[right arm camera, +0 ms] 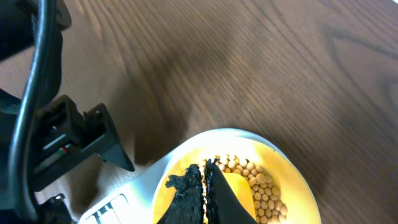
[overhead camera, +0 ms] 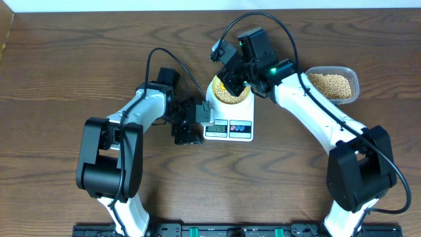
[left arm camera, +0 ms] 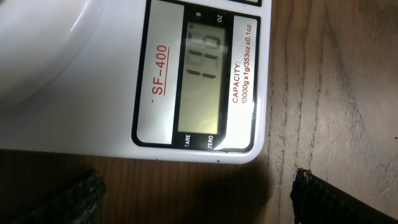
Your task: Scoop item into bowl and weigh 50g on scale
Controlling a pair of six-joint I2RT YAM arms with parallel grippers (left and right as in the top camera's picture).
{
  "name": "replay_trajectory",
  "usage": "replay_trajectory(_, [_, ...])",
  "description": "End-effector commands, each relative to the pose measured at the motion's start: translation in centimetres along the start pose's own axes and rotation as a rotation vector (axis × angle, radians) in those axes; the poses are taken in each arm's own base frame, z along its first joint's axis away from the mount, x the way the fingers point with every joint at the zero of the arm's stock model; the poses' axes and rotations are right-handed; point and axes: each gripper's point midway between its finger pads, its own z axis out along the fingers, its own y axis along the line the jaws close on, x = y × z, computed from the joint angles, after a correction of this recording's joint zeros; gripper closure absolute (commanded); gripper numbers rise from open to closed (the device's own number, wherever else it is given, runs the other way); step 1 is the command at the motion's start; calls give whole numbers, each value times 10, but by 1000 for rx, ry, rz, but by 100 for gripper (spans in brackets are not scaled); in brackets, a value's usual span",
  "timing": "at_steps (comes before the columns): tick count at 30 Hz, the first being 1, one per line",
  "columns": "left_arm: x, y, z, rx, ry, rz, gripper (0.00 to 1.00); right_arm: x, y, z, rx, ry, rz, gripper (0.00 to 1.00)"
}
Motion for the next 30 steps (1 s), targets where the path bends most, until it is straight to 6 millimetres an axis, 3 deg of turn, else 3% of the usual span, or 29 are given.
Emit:
replay_trajectory(1, [0, -5, 4, 18, -9, 10, 2, -2, -2, -2, -59, -29, 93, 99])
replay_trajectory(7, [0, -5, 4, 18, -9, 10, 2, -15, -23, -12, -56, -109, 144, 99])
replay_trajectory(19, [0, -5, 4, 18, -9, 10, 2, -34, -38, -24, -62, -211, 121, 99])
replay_trajectory(24, [0, -5, 4, 18, -9, 10, 3, -43, -45, -39, -126, -268, 235, 99])
replay_trajectory(30, [0, -5, 4, 18, -9, 10, 2, -38, -65, -67, -257, -318, 381, 99])
